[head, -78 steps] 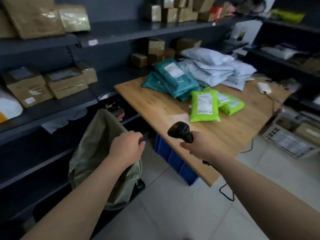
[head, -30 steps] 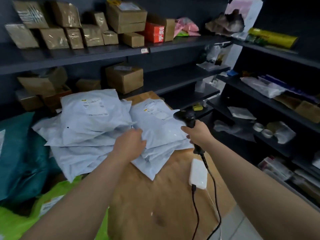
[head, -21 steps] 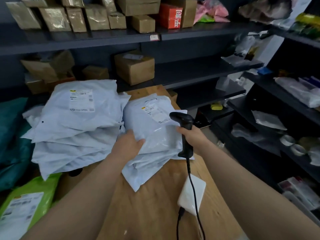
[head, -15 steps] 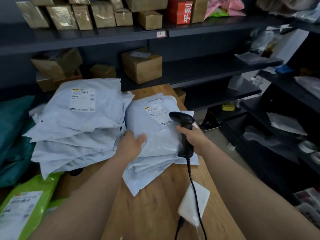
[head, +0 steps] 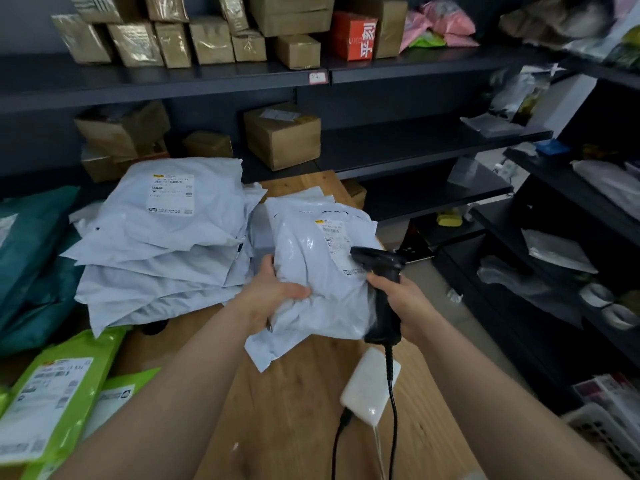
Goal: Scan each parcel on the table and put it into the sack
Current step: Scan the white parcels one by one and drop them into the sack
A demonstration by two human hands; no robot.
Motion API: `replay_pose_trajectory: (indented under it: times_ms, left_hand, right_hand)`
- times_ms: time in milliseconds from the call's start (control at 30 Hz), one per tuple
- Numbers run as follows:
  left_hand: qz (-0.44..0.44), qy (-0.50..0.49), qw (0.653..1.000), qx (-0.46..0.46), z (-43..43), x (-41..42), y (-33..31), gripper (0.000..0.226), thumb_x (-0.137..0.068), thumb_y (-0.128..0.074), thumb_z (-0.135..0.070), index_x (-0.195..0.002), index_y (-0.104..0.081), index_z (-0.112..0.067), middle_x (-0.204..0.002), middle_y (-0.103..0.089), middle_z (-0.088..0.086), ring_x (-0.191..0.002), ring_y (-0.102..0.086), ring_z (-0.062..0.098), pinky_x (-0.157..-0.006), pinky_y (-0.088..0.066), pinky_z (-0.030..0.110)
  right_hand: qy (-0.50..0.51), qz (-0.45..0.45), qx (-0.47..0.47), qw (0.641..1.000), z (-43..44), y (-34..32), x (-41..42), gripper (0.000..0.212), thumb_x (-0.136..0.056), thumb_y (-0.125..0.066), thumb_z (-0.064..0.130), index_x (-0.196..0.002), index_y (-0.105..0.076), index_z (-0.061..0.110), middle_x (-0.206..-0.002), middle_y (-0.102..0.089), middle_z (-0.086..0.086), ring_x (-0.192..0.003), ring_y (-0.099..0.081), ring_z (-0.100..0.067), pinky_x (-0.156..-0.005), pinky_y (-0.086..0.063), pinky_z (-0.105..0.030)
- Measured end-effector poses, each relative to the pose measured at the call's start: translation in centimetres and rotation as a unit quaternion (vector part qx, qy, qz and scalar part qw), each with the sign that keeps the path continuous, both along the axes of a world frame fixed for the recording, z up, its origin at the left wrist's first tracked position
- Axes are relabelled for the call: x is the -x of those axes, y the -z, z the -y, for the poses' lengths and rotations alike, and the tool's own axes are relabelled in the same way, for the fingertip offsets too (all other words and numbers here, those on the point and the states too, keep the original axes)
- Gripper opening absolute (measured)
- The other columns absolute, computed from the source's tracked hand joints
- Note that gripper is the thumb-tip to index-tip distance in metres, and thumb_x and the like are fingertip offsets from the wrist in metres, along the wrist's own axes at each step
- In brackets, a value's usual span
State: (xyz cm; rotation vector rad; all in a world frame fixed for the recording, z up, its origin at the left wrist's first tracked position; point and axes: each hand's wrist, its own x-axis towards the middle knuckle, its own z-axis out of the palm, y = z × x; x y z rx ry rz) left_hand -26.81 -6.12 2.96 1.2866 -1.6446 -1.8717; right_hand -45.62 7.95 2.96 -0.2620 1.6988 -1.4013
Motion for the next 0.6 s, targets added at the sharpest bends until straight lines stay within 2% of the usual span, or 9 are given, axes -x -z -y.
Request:
replay_pose_trajectory:
  times_ms: [67, 133, 200, 300, 367, 433, 467, 533, 600]
  left_hand:
    - [-0.016, 0.005, 1.0, 0.018, -1.1, -1.3, -0.8, 0.09, -0.064, -0.087, -0.014, -0.129, -0.029, -0.035, -0.115, -0.052, -0.014, -0.097, -0.056, 0.003, -0.067, -0.051, 0.022]
    - [-0.028, -0.008, 0.999, 0.046, -2.0, -3.4, -1.5, 0.1, -0.06, -0.091, -0.021, -0.134, -0.026, -0.037, -0.113, -0.051, -0.02, -0.095, -0.053, -0.004, -0.066, -0.048, 0.017]
    - [-0.053, -0.04, 0.996, 0.054, -3.0, -5.7, -2.6, 0.105, -0.049, -0.093, -0.038, -0.133, -0.03, -0.035, -0.111, -0.053, -0.02, -0.092, -0.057, -0.004, -0.06, -0.05, 0.014]
    - [-0.083, -0.114, 0.989, 0.037, -4.3, -8.7, -4.4, 0.081, -0.057, -0.073, -0.065, -0.124, -0.037, -0.035, -0.104, -0.055, -0.024, -0.085, -0.058, -0.006, -0.049, -0.046, 0.006]
    - [-0.101, -0.147, 0.983, 0.033, -4.6, -11.1, -4.7, 0.054, -0.078, -0.064, -0.059, -0.121, -0.046, -0.03, -0.105, -0.062, -0.021, -0.081, -0.065, -0.007, -0.054, -0.048, 0.005]
    - [-0.133, -0.149, 0.98, 0.005, -4.6, -14.2, -4.9, 0.044, -0.088, -0.066, -0.036, -0.126, -0.054, -0.018, -0.115, -0.07, -0.004, -0.095, -0.07, 0.007, -0.072, -0.056, 0.02]
    - [-0.146, -0.141, 0.979, -0.012, -4.5, -15.6, -5.1, 0.044, -0.087, -0.068, -0.023, -0.128, -0.054, -0.015, -0.116, -0.07, 0.002, -0.1, -0.07, 0.016, -0.078, -0.057, 0.028]
    - [-0.153, -0.12, 0.98, -0.044, -4.1, -18.4, -5.9, 0.058, -0.074, -0.076, -0.004, -0.128, -0.055, -0.009, -0.111, -0.072, 0.008, -0.098, -0.07, 0.025, -0.077, -0.057, 0.035]
    - [-0.152, -0.109, 0.979, -0.077, -3.9, -20.7, -6.6, 0.062, -0.062, -0.082, -0.009, -0.121, -0.062, -0.007, -0.104, -0.074, 0.009, -0.09, -0.072, 0.025, -0.067, -0.058, 0.031]
  right_hand:
    - [0.004, 0.011, 0.027, 1.0, -1.4, -0.8, -1.1, 0.026, -0.088, -0.071, 0.027, -0.108, -0.067, 0.011, -0.102, -0.074, -0.008, -0.094, -0.071, -0.027, -0.086, -0.056, -0.041]
    - [-0.009, 0.014, 0.059, 0.998, -2.3, -2.0, -2.4, 0.026, -0.088, -0.071, 0.028, -0.109, -0.066, 0.013, -0.102, -0.075, -0.006, -0.094, -0.071, -0.024, -0.083, -0.056, -0.038]
    - [-0.041, -0.005, 0.087, 0.995, -2.5, -3.3, -4.0, 0.024, -0.089, -0.069, 0.028, -0.11, -0.066, 0.018, -0.103, -0.075, -0.003, -0.094, -0.072, -0.021, -0.083, -0.056, -0.035]
    - [-0.102, -0.047, 0.098, 0.989, -2.0, -4.7, -7.2, 0.027, -0.09, -0.067, 0.029, -0.115, -0.065, 0.019, -0.109, -0.073, -0.003, -0.101, -0.069, -0.021, -0.092, -0.053, -0.039]
    - [-0.121, -0.061, 0.1, 0.986, -1.4, -5.2, -9.4, 0.027, -0.089, -0.068, 0.03, -0.114, -0.066, 0.019, -0.109, -0.073, -0.001, -0.101, -0.069, -0.019, -0.091, -0.053, -0.038]
    - [-0.136, -0.063, 0.099, 0.984, -0.8, -5.7, -11.5, 0.025, -0.088, -0.069, 0.032, -0.11, -0.067, 0.021, -0.105, -0.075, 0.001, -0.096, -0.071, -0.016, -0.084, -0.055, -0.033]
    - [-0.142, -0.063, 0.096, 0.983, -0.6, -5.9, -12.3, 0.024, -0.087, -0.069, 0.033, -0.108, -0.068, 0.023, -0.103, -0.075, 0.002, -0.094, -0.071, -0.015, -0.081, -0.055, -0.031]
    - [-0.154, -0.077, 0.086, 0.981, -0.2, -6.0, -14.0, 0.023, -0.086, -0.071, 0.033, -0.107, -0.068, 0.025, -0.101, -0.075, 0.003, -0.093, -0.071, -0.016, -0.081, -0.055, -0.032]
    - [-0.176, -0.088, 0.081, 0.977, 0.3, -6.2, -16.2, 0.025, -0.084, -0.072, 0.035, -0.107, -0.068, 0.025, -0.099, -0.075, 0.004, -0.093, -0.071, -0.017, -0.083, -0.055, -0.034]
